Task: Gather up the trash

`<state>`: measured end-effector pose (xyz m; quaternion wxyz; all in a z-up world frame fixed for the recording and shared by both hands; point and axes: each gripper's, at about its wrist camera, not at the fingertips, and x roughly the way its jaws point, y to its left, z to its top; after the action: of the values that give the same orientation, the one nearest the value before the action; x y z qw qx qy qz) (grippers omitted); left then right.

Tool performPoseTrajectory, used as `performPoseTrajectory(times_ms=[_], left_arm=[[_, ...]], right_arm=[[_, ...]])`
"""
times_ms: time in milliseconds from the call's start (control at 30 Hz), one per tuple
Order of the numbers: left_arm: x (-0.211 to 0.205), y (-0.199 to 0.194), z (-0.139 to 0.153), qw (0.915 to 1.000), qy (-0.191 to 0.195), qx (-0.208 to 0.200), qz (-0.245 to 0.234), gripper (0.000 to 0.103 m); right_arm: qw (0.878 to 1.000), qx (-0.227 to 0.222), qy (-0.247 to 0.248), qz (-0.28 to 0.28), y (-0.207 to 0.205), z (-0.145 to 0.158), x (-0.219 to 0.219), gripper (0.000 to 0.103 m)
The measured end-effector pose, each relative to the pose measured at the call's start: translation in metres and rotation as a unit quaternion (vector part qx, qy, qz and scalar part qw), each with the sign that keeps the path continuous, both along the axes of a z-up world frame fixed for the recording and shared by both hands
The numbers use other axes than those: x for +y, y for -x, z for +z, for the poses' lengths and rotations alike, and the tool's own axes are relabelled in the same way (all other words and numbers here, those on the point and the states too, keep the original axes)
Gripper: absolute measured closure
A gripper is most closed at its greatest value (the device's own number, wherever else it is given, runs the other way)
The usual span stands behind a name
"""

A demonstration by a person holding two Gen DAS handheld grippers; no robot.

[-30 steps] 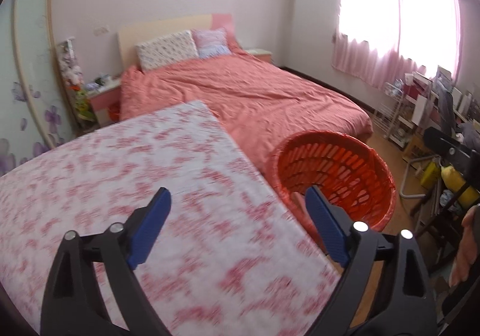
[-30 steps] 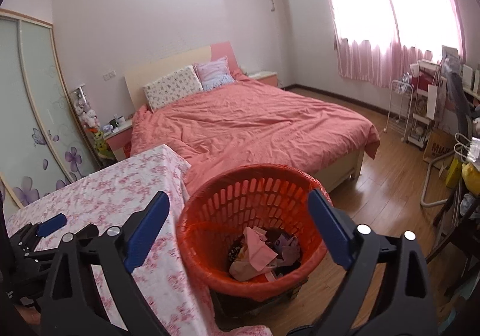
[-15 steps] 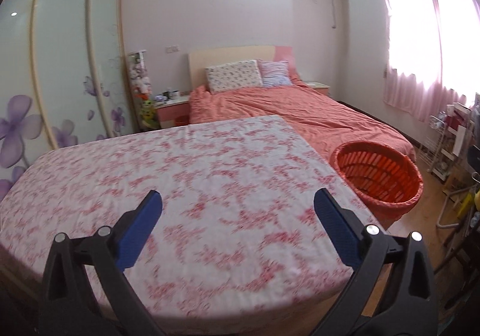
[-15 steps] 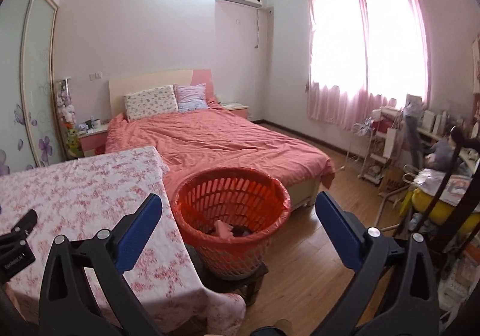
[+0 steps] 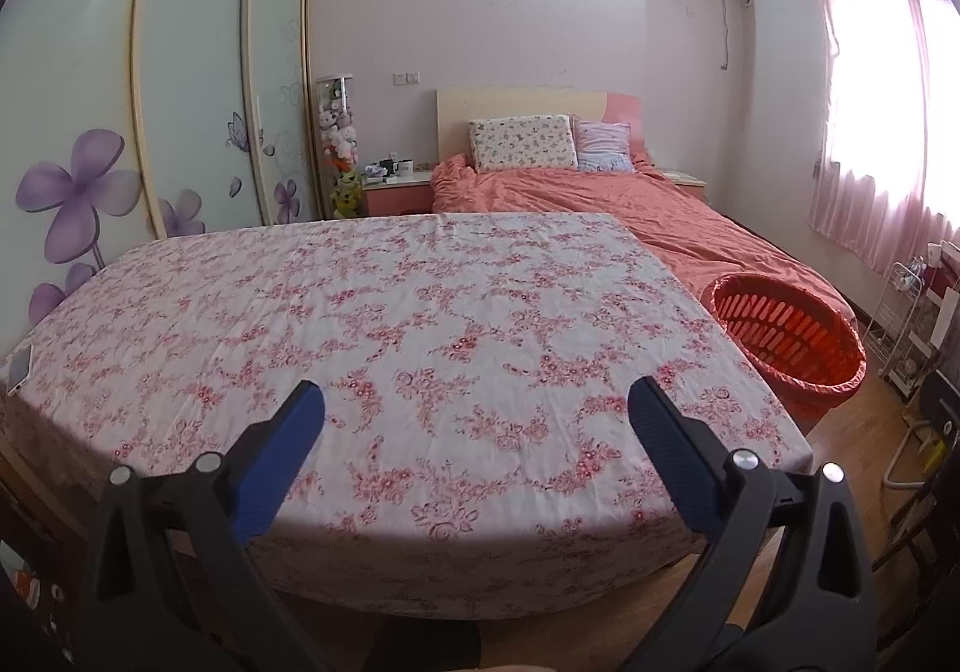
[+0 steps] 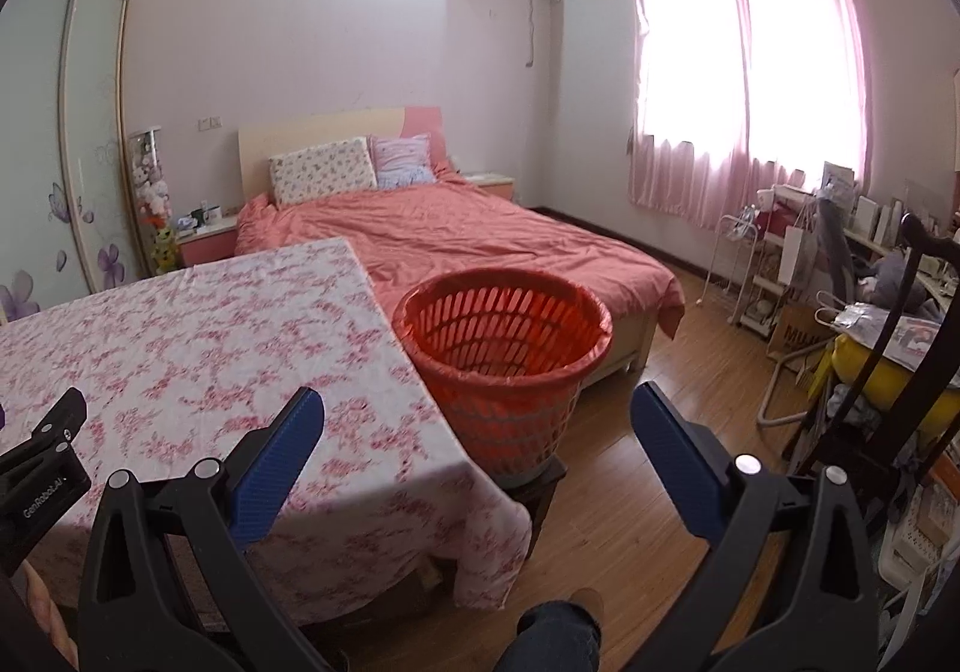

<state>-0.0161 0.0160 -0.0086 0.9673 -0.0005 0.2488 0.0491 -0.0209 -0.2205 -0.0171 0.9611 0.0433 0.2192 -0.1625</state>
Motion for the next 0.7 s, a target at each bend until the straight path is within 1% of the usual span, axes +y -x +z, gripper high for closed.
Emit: performPoseTrajectory(times_ms=[100, 233, 367, 533, 700], left_arm=[[0.0011, 0.0016, -0.0012, 1.0000, -0.002, -0.001, 0.005, 0.004], [0.0005, 0.0029, -0.0005, 1.0000, -0.001, -0.001, 0.007, 0.004], [-0.0028, 0.0054, 0.0008, 0.9999, -0.009, -0.005, 0.010, 0.004], [-0.0037, 0.0054, 0.0018, 0.9999, -0.010, -0.005, 0.010, 0.004], [-0.0032, 0.0030, -0.0008, 1.0000, -0.003, 0.005, 0.008, 0.004]], right_arm=[[1.000, 0.010, -0.007, -0.005, 0.0034, -0.0032, 0.0025, 0.002], [1.000, 0.020, 0.003, -0.024, 0.0068, -0.0060, 0.0065, 0.002], [0.999, 0.027, 0.004, -0.034, 0.0079, -0.0067, 0.0065, 0.002], [0.999, 0.034, 0.005, -0.038, 0.0075, -0.0070, 0.0078, 0.002], [0.998, 0.038, 0.010, -0.040, 0.0053, -0.0076, 0.0090, 0.002]])
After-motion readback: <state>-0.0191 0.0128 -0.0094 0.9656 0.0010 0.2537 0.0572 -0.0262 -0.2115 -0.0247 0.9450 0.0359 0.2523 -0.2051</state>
